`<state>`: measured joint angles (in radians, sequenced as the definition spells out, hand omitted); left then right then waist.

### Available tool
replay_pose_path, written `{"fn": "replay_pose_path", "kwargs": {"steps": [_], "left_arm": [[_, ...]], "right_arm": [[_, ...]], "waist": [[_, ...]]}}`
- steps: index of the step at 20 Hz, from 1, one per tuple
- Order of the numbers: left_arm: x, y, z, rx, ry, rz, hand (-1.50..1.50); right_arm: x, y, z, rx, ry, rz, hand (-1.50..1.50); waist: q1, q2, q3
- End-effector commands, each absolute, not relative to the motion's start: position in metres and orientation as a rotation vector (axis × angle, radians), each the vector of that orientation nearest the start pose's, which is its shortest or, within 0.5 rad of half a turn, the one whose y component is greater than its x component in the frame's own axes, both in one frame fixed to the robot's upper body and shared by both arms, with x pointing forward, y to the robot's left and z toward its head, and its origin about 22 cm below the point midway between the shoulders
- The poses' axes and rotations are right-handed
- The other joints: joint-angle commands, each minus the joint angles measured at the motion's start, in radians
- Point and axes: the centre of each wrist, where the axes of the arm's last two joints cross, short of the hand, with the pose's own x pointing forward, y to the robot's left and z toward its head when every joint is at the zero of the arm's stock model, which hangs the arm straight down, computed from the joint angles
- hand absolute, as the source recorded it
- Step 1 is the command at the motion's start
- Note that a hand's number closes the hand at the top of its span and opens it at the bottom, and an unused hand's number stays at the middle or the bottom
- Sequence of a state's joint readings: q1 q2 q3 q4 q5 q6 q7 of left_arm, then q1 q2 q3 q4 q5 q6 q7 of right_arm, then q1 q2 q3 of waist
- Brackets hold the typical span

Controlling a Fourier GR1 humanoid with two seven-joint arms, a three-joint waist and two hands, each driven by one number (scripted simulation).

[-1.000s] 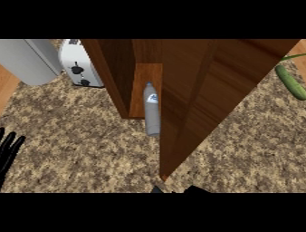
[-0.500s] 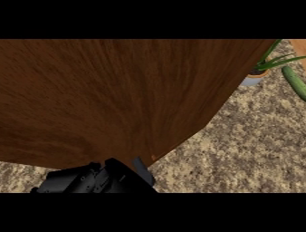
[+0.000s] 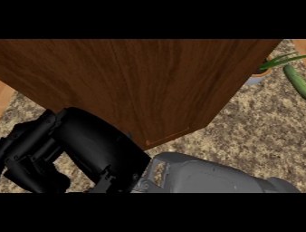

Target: Pick up the bottled water, place it into the cabinet and close the cabinet

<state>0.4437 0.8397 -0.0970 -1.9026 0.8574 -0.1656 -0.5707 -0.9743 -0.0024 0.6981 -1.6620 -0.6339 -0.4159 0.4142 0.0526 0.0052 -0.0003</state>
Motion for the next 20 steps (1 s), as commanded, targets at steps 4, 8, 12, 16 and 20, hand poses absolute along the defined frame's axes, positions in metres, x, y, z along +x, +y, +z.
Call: {"fn": "replay_pose_path", "kwargs": {"steps": [4, 8, 12, 16, 20], "left_arm": [[0.136, 0.365, 0.078, -0.317, -1.885, -0.042, -1.50], [0.135, 0.349, 0.075, -0.317, -1.880, -0.018, -1.50], [0.144, 0.377, 0.091, -0.311, -1.877, -0.027, -1.50], [0.133, 0.360, 0.091, -0.324, -1.878, -0.042, -1.50], [0.131, 0.361, 0.075, -0.282, -1.872, -0.031, -1.50]], "right_arm": [[0.287, 0.014, 0.202, 1.000, -1.386, 0.717, 1.50], [0.303, -0.001, 0.193, 0.939, -1.428, 0.689, 1.50], [0.332, -0.017, 0.180, 0.873, -1.502, 0.605, 1.50], [0.354, -0.040, 0.186, 0.735, -1.597, 0.554, 1.50], [0.367, -0.036, 0.179, 0.624, -1.629, 0.498, 1.50]], "waist": [[-0.023, -0.001, 0.000], [-0.040, -0.004, 0.000], [-0.039, -0.003, 0.000], [-0.037, -0.005, 0.000], [-0.038, -0.003, -0.001]]}}
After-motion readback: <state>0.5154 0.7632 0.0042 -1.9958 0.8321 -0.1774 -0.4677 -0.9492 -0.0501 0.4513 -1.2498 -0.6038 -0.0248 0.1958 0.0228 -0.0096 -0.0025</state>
